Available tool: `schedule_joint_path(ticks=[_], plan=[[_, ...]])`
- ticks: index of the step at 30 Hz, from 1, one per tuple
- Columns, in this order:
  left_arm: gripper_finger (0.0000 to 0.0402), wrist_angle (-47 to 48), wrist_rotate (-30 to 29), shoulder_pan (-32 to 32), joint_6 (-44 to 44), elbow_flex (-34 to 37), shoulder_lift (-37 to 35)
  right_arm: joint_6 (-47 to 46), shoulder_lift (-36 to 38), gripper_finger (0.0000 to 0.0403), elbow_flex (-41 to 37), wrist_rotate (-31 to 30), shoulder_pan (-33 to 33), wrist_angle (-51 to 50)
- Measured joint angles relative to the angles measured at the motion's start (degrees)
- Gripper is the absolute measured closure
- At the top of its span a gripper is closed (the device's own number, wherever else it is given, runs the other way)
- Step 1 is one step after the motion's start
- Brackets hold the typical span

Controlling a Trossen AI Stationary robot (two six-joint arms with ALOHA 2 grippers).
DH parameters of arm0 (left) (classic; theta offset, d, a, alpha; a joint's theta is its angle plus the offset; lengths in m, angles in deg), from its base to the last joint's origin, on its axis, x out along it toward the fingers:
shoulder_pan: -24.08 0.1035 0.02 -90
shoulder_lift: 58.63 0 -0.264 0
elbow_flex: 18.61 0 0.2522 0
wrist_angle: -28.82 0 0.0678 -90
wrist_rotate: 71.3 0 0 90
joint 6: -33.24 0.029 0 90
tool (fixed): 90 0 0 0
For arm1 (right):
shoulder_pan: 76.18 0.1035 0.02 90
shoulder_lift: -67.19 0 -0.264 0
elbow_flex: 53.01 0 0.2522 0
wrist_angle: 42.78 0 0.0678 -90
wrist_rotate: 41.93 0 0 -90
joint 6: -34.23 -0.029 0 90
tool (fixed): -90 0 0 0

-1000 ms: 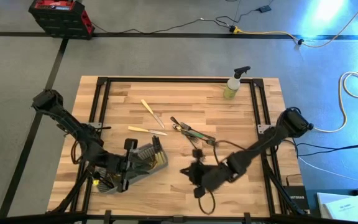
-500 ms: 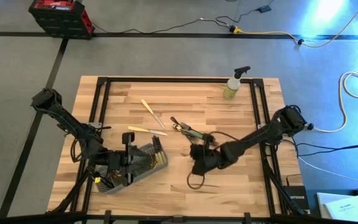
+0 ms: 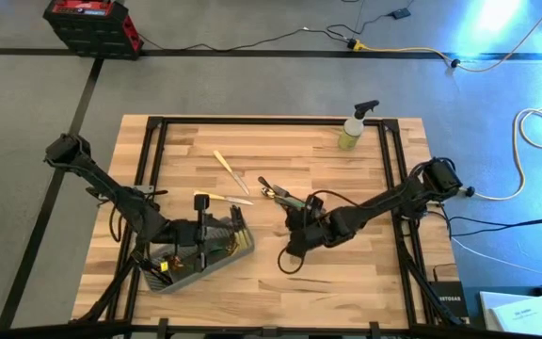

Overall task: Sort silverware
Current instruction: Put the fork into the silverware tray

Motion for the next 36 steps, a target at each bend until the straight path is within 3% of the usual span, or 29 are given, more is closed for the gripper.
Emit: schedule_joint_path(ticks=[3, 8, 30, 36], plan=[[0.0313, 0.54, 0.0, -0.04, 0.02, 0.0, 0.0, 0.06, 0.0, 0.0291, 0.0, 1.2, -0.9, -0.12], [0.0313, 3.43, 0.02, 0.08, -2.99, 0.0, 0.01, -3.31, -0.46, 0.0292, 0.02, 10.68, -3.64, 0.1], [0.0313, 9.04, 0.03, 0.76, 1.64, 0.0, 0.02, -3.46, -8.74, 0.0294, 0.22, 18.47, -9.89, -0.84], [0.0313, 9.08, 0.02, 1.07, 1.99, 0.0, 0.02, -3.06, -8.76, 0.0362, 0.22, 19.67, -9.74, -0.45]])
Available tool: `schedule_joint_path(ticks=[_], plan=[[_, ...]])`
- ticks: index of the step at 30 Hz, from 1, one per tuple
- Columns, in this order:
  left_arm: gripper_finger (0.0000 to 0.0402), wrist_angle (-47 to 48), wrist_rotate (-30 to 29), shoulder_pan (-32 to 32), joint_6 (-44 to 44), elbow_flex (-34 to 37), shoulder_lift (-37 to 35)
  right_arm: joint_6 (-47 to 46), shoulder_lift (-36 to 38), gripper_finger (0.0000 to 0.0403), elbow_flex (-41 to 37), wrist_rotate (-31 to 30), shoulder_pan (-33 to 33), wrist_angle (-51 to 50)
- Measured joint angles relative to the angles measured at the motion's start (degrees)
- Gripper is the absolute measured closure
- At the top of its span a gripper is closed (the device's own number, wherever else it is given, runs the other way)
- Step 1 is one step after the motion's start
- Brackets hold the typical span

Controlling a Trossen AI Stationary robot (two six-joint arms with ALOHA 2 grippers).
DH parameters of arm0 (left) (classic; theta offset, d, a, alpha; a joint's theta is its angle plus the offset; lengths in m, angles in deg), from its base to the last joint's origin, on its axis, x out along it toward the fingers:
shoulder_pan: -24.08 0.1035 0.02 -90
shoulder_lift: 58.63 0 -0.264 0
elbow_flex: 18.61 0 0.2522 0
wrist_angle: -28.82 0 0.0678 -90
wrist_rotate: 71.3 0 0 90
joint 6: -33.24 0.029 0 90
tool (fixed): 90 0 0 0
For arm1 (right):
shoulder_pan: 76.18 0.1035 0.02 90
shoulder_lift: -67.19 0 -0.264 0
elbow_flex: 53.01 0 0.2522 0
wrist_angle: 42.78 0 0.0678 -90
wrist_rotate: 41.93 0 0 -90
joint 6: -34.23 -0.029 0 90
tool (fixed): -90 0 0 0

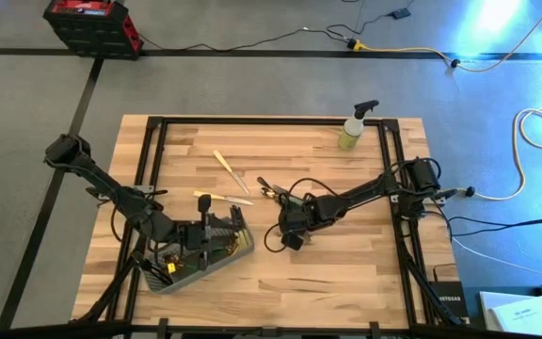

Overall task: Sort silverware
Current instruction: Put the fork into the silverware tray

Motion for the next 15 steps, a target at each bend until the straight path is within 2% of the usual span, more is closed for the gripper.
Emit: schedule_joint_path(ticks=[3, 11, 15], plan=[[0.0313, -0.04, 0.02, 0.0, 0.78, 0.0, 0.0, 0.08, 0.0, 0.0395, 0.0, 0.56, 0.0, 0.13], [0.0313, -0.19, 0.02, 0.0, 1.04, 0.0, 0.0, 0.13, 0.41, 0.0399, -0.05, 1.54, 0.85, -0.19], [0.0313, -0.26, 0.02, 0.0, 1.02, 0.0, 0.0, 1.32, 1.94, 0.0401, 1.26, 2.39, 3.22, -4.04]])
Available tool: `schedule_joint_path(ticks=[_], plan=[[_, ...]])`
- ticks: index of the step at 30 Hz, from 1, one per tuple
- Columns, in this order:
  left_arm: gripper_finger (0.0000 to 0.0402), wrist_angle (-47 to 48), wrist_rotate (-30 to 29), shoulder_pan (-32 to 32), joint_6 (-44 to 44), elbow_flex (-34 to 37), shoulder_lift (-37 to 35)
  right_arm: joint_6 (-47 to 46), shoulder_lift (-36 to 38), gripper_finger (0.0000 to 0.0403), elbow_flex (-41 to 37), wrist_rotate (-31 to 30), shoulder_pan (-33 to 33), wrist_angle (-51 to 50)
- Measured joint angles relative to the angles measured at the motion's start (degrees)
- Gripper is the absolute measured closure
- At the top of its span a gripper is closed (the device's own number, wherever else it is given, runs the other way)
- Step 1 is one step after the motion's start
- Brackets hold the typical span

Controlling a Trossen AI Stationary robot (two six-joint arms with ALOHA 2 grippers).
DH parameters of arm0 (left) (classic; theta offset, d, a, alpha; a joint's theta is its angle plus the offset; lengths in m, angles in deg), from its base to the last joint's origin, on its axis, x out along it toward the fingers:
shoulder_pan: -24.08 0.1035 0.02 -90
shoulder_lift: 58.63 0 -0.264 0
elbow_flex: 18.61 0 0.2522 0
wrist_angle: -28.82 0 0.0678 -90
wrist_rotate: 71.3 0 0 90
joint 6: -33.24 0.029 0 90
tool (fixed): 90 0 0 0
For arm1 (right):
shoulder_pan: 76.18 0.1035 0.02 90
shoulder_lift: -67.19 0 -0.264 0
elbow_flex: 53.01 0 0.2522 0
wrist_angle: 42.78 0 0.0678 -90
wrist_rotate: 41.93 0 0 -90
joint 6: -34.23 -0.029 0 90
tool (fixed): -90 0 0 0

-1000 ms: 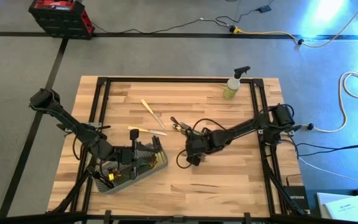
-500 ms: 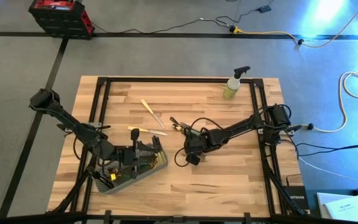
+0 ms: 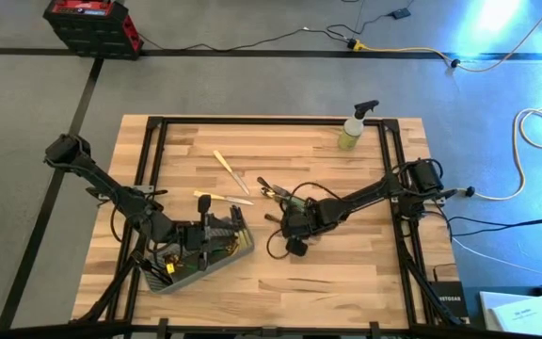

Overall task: Sort silverware
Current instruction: Put the fork into the silverware tray

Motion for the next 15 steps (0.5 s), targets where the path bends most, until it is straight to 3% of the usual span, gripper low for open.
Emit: schedule_joint_path(ticks=[11, 15], plan=[[0.0313, 0.13, 0.01, 0.0, 0.02, 0.0, 0.0, 0.81, 6.71, 0.0402, 4.12, -5.6, 8.14, -8.24], [0.0313, 0.63, 3.72, 0.25, -0.56, 0.0, 0.02, 5.3, 7.07, 0.0402, 4.1, -5.88, 11.0, -8.53]])
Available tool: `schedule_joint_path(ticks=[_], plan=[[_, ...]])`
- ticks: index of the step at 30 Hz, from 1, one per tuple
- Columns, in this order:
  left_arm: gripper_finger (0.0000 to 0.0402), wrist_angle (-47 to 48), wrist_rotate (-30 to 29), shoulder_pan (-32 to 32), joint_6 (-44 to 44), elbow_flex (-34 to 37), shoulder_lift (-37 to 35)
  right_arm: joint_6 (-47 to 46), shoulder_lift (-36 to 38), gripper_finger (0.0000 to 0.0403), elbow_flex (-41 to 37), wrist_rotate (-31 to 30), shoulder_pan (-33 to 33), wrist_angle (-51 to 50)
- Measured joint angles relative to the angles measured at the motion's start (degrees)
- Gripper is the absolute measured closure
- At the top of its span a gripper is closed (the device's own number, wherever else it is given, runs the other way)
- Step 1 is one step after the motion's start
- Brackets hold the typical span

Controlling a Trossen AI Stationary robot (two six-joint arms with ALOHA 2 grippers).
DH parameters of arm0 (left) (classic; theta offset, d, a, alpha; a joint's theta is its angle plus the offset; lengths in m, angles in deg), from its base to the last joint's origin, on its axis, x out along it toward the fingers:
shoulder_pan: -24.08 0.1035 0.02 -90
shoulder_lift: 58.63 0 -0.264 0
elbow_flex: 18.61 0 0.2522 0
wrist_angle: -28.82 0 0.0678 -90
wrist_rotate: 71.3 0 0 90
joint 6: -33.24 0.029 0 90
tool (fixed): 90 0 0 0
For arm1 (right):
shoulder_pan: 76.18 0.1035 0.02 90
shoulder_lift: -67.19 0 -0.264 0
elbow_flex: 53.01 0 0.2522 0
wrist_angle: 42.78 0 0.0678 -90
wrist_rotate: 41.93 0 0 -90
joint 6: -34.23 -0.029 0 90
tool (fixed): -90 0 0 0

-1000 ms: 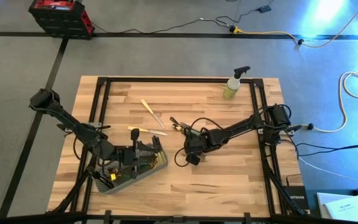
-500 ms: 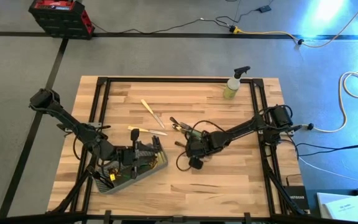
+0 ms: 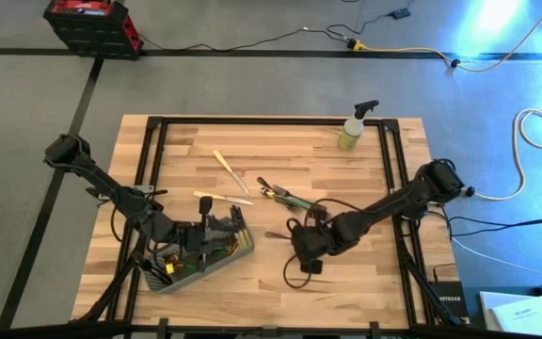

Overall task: Sort silverware
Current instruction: Put the fork into the silverware tray

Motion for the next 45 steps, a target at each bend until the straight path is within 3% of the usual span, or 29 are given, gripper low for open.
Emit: schedule_joint_path(ticks=[4, 8, 11, 16, 21, 24, 27, 29, 38, 42, 45], plan=[[0.0313, -1.38, 1.39, 1.53, -1.13, 0.0, 0.02, 4.87, 0.11, 0.0402, 0.17, 0.3, 1.73, -3.64], [0.0313, -2.06, 4.55, 4.81, -7.99, 0.0, 0.02, 5.57, 0.11, 0.0402, 3.54, 0.52, 2.37, -11.89], [0.0313, -0.75, 9.76, 7.65, -7.25, -0.8, 0.05, 11.11, 0.11, 0.0402, 7.12, -2.95, 2.72, -16.25], [0.0313, 8.26, 9.29, 8.8, -2.52, -8.69, 0.0, 24.44, 0.13, 0.0403, 12.48, -9.37, 4.24, -16.19], [0.0313, 17.2, 10.5, 11.47, -6.66, -16.81, -0.02, 36.21, 0.15, 0.0403, 16.46, -19.89, 6.89, -15.99], [0.0313, 20.85, 20.6, 15.31, -13.66, -19.27, -0.02, 44.57, 0.15, 0.0403, 18.11, -31.94, 8.94, -15.78], [0.0313, 23.04, 35.26, 20.4, -20.99, -20.94, 0.21, 55.22, 0.15, 0.0403, 18.91, -37.51, 10.0, -15.01], [0.0313, 22.86, 41.22, 23.57, -25.17, -21.16, 0.22, 61.31, 0.15, 0.0403, 19.06, -40.27, 10.04, -13.1], [0.0313, 17.2, 59.26, 33.94, -41.81, -21.16, 4.82, 89.96, -1.04, 0.0403, 19.08, -57.44, 9.78, -0.48], [0.0313, 14.6, 66.1, 35.13, -42.99, -21.14, 7.35, 91.9, -1.07, 0.0403, 19.08, -57.93, 9.77, 4.61], [0.0313, 14.32, 66.3, 35.82, -44.48, -21.14, 8.38, 92.25, -1.09, 0.0403, 19.08, -58.67, 9.33, 6.78]])
